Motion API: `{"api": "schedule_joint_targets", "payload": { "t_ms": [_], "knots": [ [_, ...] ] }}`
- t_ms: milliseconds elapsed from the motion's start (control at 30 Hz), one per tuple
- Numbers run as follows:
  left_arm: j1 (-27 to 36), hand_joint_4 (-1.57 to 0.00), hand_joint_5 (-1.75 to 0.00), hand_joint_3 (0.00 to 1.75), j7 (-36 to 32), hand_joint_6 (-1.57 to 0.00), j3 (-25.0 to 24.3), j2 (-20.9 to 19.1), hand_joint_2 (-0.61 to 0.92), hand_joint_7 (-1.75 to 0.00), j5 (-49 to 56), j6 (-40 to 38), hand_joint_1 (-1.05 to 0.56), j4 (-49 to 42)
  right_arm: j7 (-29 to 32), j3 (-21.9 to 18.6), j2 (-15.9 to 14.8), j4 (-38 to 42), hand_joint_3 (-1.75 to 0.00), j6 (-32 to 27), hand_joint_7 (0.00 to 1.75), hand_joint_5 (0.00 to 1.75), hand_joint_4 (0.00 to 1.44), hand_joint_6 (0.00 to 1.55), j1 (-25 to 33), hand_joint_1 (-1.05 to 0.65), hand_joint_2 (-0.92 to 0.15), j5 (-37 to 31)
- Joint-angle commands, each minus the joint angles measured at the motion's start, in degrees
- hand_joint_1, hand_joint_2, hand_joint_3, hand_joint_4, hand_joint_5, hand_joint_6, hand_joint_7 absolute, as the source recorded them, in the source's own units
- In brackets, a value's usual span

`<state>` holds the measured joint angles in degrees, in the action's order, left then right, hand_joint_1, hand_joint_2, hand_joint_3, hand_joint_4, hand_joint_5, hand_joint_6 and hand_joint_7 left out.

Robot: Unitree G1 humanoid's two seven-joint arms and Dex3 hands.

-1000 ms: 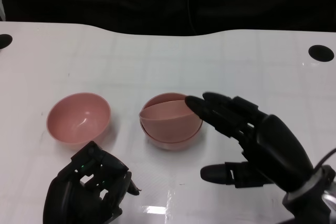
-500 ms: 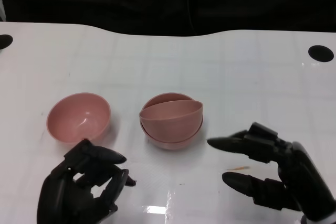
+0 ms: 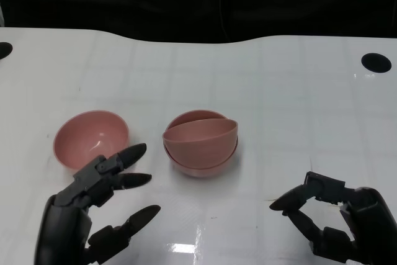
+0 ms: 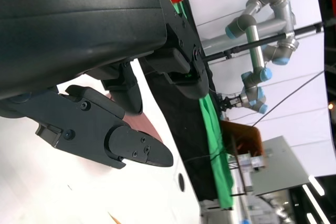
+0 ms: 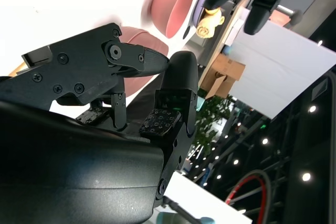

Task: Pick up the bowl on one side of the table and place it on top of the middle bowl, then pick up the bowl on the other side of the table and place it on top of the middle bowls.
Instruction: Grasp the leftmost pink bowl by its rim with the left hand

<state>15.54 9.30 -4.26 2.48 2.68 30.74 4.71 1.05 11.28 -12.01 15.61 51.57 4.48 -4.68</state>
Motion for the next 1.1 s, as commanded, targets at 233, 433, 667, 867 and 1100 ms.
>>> {"api": "schedule_joint_targets", "payload": {
  "t_ms": [233, 433, 667, 867, 1100],
  "knots": [
    [1.53, -0.27, -0.48, 0.03, -5.75, -0.35, -0.97, -4.46, 0.92, 0.00, 12.26, -8.10, -0.46, 9.95, -5.06, -1.76, 1.48, 0.27, -1.24, -1.17, 1.21, 1.65, 0.89, 0.88, 1.41, -0.13, -0.48, 3.35],
    [-0.82, -0.22, -0.42, 0.02, -5.58, -0.32, -2.38, -9.76, 0.92, 0.00, 22.63, -16.17, -0.45, 14.76, -6.55, -2.40, 2.98, 0.47, -1.29, -2.85, 1.33, 1.70, 0.88, 0.84, 1.68, -0.15, -0.45, 3.90],
    [-5.53, -0.21, -0.39, 0.02, -5.54, -0.31, 0.13, -14.71, 0.92, 0.00, 37.39, -26.25, -0.49, 16.03, -8.20, -3.22, 4.44, -0.40, -1.33, -5.03, 1.38, 1.72, 0.87, 0.81, 2.38, -0.15, -0.43, 4.62],
    [-10.37, -0.24, -0.36, 0.01, -5.65, -0.36, 3.87, -18.26, 0.91, -0.02, 46.30, -33.14, -0.52, 12.96, -9.07, -3.55, 5.21, -1.24, -1.34, -6.26, 1.38, 1.72, 0.86, 0.81, 2.77, -0.15, -0.43, 4.64],
    [-15.17, -0.29, -0.36, 0.00, -3.79, -0.39, 8.44, -20.28, 0.90, -0.02, 50.30, -38.23, -0.50, 7.94, -9.61, -3.90, 5.48, -1.56, -1.34, -6.63, 1.36, 1.72, 0.86, 0.81, 2.82, -0.15, -0.43, 4.72]
  ]
}}
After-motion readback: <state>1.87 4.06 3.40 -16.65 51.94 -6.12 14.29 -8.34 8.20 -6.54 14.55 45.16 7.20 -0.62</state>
